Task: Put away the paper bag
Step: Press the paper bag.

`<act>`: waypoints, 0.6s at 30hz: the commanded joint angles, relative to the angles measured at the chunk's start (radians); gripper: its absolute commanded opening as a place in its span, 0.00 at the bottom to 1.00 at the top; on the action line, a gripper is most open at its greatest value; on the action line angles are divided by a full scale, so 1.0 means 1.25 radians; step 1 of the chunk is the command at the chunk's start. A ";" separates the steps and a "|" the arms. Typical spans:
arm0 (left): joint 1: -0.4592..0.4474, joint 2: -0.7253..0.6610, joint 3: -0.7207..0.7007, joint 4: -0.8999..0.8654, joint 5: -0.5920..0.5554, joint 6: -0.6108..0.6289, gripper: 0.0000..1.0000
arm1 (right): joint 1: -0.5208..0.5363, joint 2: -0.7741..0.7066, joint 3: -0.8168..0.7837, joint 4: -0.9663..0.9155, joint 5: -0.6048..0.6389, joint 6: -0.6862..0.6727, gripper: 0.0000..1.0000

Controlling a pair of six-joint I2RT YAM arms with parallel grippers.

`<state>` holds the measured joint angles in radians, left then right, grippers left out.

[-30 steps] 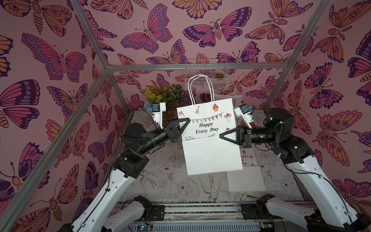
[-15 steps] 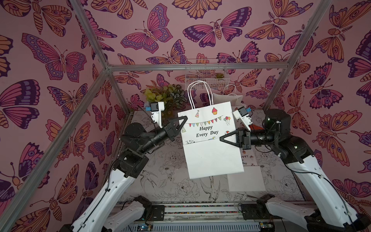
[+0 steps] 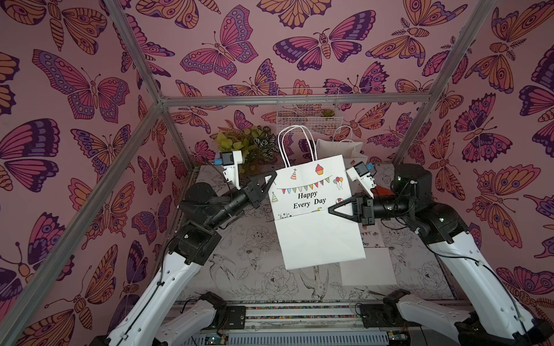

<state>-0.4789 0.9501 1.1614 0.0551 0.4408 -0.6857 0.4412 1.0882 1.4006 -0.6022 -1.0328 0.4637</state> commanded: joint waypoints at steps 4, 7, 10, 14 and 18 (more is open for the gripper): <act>0.008 0.010 0.017 0.017 0.029 -0.019 0.00 | 0.005 -0.008 0.015 -0.028 0.003 -0.023 0.00; 0.008 0.033 0.034 0.018 0.088 -0.035 0.04 | 0.005 -0.007 0.021 -0.015 0.012 -0.012 0.00; 0.008 0.056 0.045 0.028 0.194 -0.056 0.39 | 0.006 -0.007 0.033 0.016 0.021 0.011 0.00; 0.006 0.052 0.030 0.031 0.282 -0.080 0.64 | 0.003 -0.004 0.050 0.046 0.026 0.029 0.00; 0.006 0.007 -0.019 0.032 0.284 -0.083 0.59 | 0.001 -0.001 0.045 0.090 0.027 0.059 0.00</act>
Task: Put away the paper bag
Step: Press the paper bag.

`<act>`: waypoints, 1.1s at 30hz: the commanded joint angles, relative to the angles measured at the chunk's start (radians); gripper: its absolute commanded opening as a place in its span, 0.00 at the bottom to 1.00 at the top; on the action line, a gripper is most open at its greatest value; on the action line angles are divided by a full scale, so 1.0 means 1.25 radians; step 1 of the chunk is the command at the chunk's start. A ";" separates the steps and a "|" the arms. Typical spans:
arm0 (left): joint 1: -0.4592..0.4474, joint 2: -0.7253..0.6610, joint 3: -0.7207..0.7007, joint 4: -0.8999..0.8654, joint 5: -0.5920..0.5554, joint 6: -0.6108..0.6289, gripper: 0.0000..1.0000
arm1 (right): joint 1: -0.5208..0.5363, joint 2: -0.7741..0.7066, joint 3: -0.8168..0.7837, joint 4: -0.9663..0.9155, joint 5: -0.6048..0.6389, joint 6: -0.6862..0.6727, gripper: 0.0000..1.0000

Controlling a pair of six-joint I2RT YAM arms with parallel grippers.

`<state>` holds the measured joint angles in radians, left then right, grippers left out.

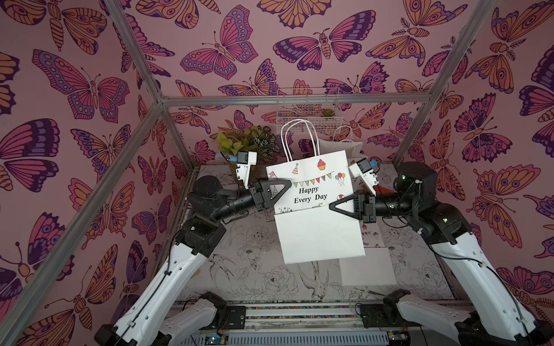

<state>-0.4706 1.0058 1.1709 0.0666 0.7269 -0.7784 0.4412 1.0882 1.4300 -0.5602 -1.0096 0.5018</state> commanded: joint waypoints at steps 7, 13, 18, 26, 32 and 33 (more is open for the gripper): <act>-0.002 -0.079 -0.065 0.008 0.062 -0.012 0.40 | -0.004 0.002 0.015 0.092 0.020 0.056 0.00; -0.008 -0.071 -0.057 0.009 0.089 -0.017 0.40 | -0.007 -0.004 0.007 0.099 0.033 0.062 0.00; -0.031 -0.066 -0.065 0.009 0.102 -0.016 0.42 | -0.010 -0.014 -0.007 0.098 0.044 0.063 0.00; -0.046 -0.069 -0.090 0.009 0.097 -0.012 0.32 | -0.014 -0.014 -0.012 0.103 0.049 0.075 0.00; -0.046 -0.061 -0.081 -0.001 0.080 -0.004 0.11 | -0.014 -0.019 -0.017 0.111 0.042 0.080 0.00; -0.046 -0.063 -0.080 -0.005 0.074 0.000 0.05 | -0.014 -0.020 -0.018 0.112 0.037 0.082 0.00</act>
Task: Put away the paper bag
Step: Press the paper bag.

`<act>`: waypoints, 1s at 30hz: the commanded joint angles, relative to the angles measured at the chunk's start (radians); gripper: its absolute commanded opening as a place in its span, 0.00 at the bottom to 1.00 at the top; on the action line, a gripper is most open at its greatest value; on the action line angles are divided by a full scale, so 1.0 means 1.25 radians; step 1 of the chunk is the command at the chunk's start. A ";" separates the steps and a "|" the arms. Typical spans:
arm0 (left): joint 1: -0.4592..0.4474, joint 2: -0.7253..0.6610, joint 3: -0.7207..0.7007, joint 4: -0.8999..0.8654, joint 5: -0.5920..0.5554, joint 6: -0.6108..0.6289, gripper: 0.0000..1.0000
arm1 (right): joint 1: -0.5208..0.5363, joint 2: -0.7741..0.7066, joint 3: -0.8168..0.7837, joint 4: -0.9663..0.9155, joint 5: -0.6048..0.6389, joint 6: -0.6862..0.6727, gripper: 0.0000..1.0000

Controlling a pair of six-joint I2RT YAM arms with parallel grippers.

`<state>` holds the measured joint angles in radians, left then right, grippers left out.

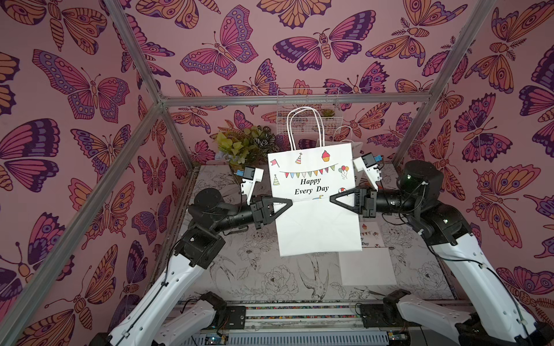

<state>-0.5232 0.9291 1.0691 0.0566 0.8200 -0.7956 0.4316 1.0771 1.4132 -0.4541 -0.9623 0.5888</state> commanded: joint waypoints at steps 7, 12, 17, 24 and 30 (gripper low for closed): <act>-0.004 -0.003 0.012 -0.037 -0.047 0.041 0.00 | -0.007 -0.008 -0.009 0.031 -0.053 0.017 0.00; -0.004 0.003 0.023 -0.049 -0.061 0.041 0.00 | -0.010 -0.005 0.006 0.005 -0.085 -0.007 0.34; -0.004 -0.002 0.025 -0.066 -0.067 0.045 0.00 | -0.051 -0.010 0.027 -0.007 -0.123 -0.012 0.34; -0.004 -0.006 0.028 -0.070 -0.073 0.045 0.00 | -0.071 -0.008 0.030 -0.012 -0.148 -0.011 0.00; -0.004 -0.002 0.032 -0.070 -0.067 0.048 0.00 | -0.071 -0.009 0.023 -0.013 -0.148 -0.012 0.00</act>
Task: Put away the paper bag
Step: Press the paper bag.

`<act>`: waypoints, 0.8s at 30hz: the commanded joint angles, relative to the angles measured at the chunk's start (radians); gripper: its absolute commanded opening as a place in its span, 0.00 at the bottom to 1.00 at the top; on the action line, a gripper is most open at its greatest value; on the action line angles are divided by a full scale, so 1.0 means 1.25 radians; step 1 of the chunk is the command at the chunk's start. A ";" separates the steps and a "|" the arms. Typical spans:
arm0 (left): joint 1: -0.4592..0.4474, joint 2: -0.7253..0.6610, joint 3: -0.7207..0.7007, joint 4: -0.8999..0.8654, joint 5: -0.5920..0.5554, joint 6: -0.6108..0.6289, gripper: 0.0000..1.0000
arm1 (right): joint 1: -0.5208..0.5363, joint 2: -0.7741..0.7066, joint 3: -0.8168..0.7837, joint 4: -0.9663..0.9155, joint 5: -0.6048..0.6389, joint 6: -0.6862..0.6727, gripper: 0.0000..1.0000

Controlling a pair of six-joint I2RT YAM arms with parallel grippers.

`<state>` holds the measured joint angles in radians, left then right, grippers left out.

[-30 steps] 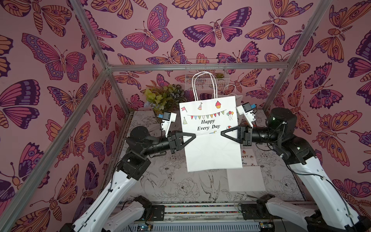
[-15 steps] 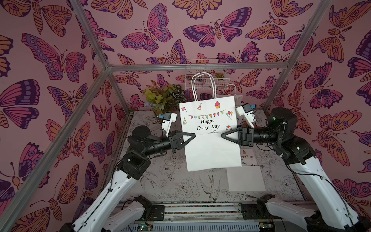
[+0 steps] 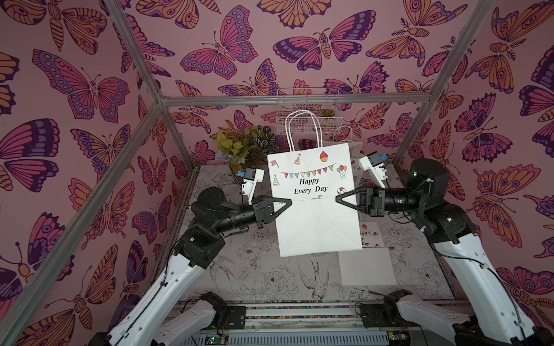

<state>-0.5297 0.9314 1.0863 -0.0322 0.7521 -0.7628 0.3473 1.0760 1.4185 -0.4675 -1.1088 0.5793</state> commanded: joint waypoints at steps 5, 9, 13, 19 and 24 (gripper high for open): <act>-0.001 0.006 0.025 0.043 0.016 0.005 0.16 | -0.004 -0.009 -0.010 0.065 -0.027 0.045 0.00; -0.008 0.014 0.026 0.085 0.019 -0.008 0.24 | -0.002 -0.016 -0.041 0.131 -0.021 0.093 0.00; -0.009 0.025 0.032 0.091 0.026 -0.008 0.00 | -0.003 -0.020 -0.047 0.143 -0.017 0.101 0.00; -0.009 0.024 0.029 0.092 0.025 -0.009 0.00 | -0.003 -0.016 -0.029 0.104 -0.024 0.068 0.27; -0.009 0.014 0.021 0.089 0.026 -0.012 0.00 | -0.008 0.001 0.011 0.048 -0.027 0.022 0.36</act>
<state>-0.5373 0.9638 1.1069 0.0513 0.7685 -0.7784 0.3439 1.0706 1.3792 -0.3710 -1.1206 0.6525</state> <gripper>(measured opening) 0.046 0.359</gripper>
